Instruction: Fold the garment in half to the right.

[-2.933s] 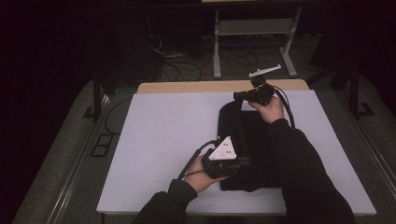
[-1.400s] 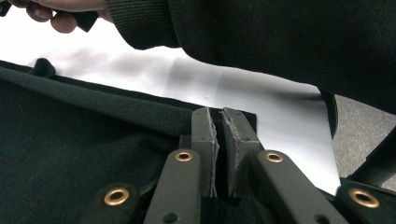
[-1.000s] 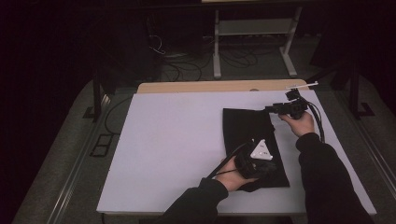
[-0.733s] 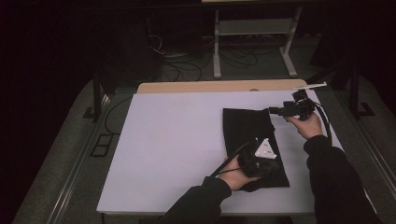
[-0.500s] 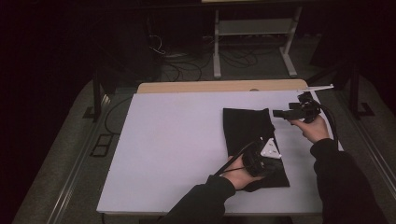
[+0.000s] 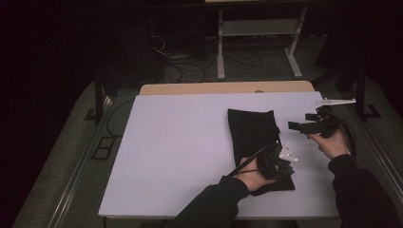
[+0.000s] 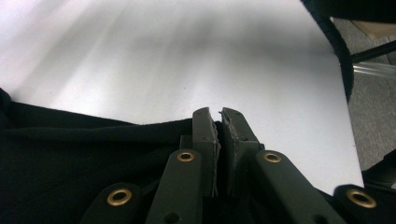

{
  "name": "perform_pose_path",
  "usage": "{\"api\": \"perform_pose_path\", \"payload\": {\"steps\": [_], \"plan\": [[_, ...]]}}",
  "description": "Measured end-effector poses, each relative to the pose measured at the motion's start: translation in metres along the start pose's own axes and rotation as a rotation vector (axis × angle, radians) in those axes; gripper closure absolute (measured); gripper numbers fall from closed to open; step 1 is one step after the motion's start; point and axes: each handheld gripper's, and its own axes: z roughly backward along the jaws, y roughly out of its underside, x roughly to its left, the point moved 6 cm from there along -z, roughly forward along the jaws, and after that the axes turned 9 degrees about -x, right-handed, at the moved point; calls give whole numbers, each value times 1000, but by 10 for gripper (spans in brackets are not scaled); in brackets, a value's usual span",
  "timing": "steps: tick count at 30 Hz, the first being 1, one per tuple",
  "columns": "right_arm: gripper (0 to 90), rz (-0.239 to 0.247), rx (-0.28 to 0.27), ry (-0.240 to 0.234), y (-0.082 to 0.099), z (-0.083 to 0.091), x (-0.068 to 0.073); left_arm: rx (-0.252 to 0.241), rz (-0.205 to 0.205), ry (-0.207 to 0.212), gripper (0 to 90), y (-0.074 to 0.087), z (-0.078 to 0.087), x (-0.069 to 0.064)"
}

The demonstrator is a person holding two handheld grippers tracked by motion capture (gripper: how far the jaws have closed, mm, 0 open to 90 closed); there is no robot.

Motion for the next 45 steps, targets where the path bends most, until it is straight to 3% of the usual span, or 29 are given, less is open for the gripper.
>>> {"api": "perform_pose_path", "payload": {"steps": [7,9,12,14,18,27,34,40,45], "plan": [[0,-13,-37,19,5,18,-3,66,0,13,829,6,-8,3],[0,-13,-44,18,5,22,-2,75,25,24,809,7,-8,1],[0,-17,-64,15,4,26,-1,46,36,32,735,5,-5,2],[0,-21,-68,18,5,27,-1,23,46,38,634,2,-2,2],[0,-12,-59,25,10,28,0,-8,54,21,456,-1,4,5],[0,3,-64,26,16,38,7,-68,104,-3,172,1,30,20],[0,8,-65,18,19,45,11,-100,149,4,99,2,48,29],[0,8,-75,10,22,50,14,-95,148,-22,14,6,59,34],[0,6,-77,5,25,55,18,-100,165,-30,0,9,69,38]]}}
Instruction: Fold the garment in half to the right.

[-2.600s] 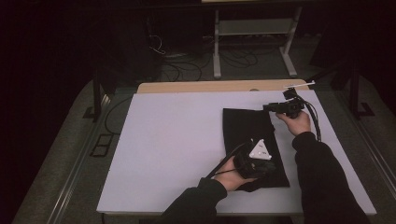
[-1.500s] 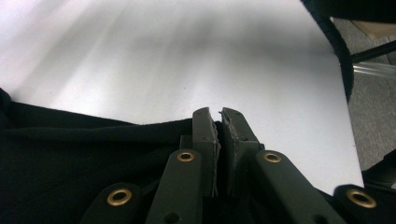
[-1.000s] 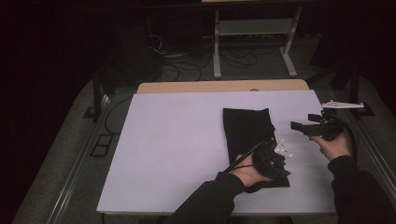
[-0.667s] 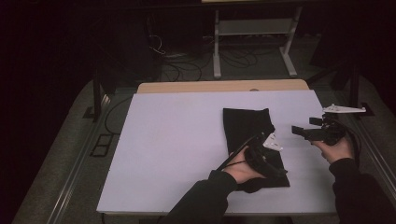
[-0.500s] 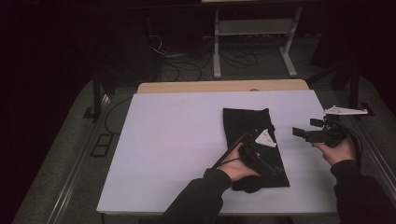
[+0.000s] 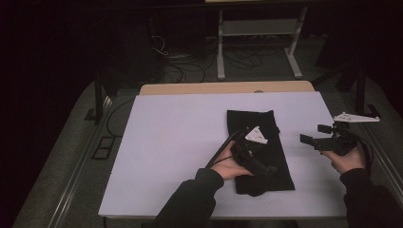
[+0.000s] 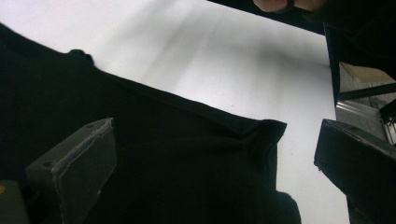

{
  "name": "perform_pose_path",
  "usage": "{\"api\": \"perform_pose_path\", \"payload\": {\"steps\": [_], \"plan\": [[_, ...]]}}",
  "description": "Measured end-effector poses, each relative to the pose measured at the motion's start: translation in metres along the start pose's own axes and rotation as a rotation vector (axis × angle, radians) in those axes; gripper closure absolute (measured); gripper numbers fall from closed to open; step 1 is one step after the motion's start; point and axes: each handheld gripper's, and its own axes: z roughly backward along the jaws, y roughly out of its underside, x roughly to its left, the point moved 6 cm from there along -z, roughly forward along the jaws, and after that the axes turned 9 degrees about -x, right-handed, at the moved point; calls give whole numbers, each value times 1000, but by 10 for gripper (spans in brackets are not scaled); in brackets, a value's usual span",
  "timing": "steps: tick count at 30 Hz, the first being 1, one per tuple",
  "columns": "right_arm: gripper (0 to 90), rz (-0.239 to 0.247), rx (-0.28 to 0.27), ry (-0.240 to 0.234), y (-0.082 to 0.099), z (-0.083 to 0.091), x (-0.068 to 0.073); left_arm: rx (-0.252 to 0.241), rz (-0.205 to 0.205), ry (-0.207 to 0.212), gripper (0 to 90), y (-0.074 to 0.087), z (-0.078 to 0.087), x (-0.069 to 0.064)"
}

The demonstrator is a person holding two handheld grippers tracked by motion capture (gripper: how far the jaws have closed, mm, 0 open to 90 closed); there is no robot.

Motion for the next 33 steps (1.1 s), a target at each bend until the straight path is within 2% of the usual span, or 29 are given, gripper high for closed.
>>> {"api": "perform_pose_path", "payload": {"steps": [6,15,20,26,33], "plan": [[0,0,4,-5,3,2,3,-21,7,-24,0,1,13,8],[0,-6,-5,-13,9,8,6,-19,11,-61,0,8,30,19],[0,6,-19,-17,10,11,11,-23,-2,-83,0,11,41,24],[0,4,-22,-20,14,15,14,-43,0,-109,0,14,58,30],[0,23,-14,-21,21,16,17,-70,13,-137,0,19,77,38]]}}
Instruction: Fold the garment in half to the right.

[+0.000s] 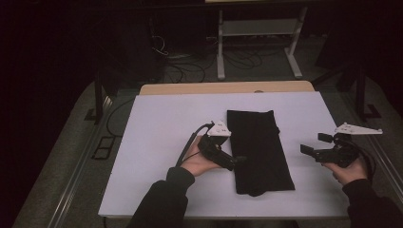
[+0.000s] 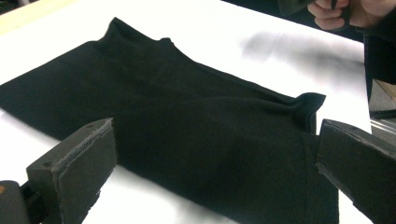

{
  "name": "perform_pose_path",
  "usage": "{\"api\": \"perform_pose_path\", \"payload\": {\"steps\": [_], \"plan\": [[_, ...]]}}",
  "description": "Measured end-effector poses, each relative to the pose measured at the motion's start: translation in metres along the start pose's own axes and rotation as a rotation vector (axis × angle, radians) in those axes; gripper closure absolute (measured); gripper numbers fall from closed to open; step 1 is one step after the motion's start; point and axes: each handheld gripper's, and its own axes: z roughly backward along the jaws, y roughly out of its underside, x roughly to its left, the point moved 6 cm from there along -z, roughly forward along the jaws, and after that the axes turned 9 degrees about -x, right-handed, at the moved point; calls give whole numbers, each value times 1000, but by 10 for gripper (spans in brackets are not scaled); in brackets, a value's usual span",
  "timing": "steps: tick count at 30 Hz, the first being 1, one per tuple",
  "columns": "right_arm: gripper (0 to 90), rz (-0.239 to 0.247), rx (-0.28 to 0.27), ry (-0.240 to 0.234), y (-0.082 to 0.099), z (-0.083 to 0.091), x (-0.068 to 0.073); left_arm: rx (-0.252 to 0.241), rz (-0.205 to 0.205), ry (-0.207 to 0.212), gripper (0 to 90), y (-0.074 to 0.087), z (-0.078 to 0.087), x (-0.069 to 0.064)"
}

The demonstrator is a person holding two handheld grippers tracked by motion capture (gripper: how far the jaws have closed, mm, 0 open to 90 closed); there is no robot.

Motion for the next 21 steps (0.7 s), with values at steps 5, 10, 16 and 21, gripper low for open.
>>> {"api": "perform_pose_path", "payload": {"steps": [5,10,16,21], "plan": [[0,8,-4,-1,2,3,3,-8,0,-26,0,3,12,7],[0,12,-4,-6,5,6,5,-10,5,-39,0,7,22,12],[0,19,-5,-5,8,8,7,-18,18,-43,0,14,32,17],[0,26,-1,-9,11,9,9,-28,30,-58,0,23,43,21]]}}
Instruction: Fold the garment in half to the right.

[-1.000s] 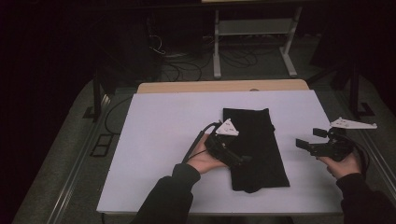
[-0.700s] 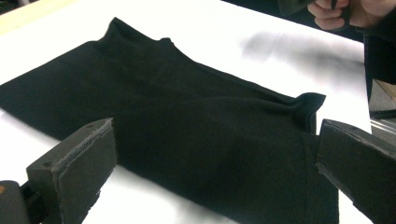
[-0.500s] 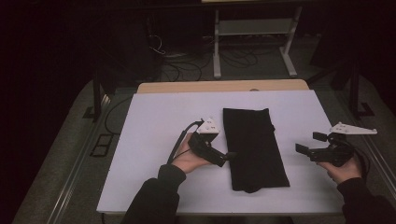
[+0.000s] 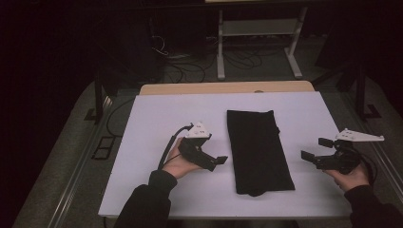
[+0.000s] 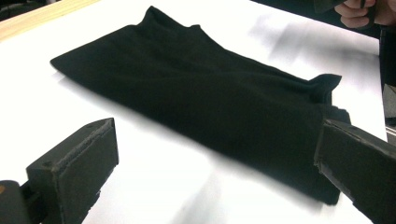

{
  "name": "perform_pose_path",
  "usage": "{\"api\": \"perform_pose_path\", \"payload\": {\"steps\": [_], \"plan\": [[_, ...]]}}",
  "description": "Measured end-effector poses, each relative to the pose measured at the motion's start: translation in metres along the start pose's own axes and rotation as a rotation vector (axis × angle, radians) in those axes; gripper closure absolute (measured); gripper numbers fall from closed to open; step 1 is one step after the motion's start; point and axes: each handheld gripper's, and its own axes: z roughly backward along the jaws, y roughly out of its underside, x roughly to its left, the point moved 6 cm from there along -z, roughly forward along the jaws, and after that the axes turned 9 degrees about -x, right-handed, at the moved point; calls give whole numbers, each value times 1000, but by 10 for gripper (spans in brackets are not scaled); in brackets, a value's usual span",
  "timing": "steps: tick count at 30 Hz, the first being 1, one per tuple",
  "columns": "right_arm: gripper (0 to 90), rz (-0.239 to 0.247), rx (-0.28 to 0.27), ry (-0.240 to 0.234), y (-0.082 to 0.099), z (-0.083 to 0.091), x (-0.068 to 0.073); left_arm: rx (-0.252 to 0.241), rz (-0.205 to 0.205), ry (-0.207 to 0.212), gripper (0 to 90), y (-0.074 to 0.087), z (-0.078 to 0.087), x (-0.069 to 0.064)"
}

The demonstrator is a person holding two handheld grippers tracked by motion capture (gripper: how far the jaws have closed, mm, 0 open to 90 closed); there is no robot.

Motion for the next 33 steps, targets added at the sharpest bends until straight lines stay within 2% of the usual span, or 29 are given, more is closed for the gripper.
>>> {"api": "perform_pose_path", "payload": {"steps": [16,24,33], "plan": [[0,10,4,1,4,3,2,-51,30,-71,0,19,39,19],[0,2,13,5,7,3,0,-56,51,-114,0,30,59,32],[0,8,28,0,9,0,2,-66,72,-149,0,41,75,41]]}}
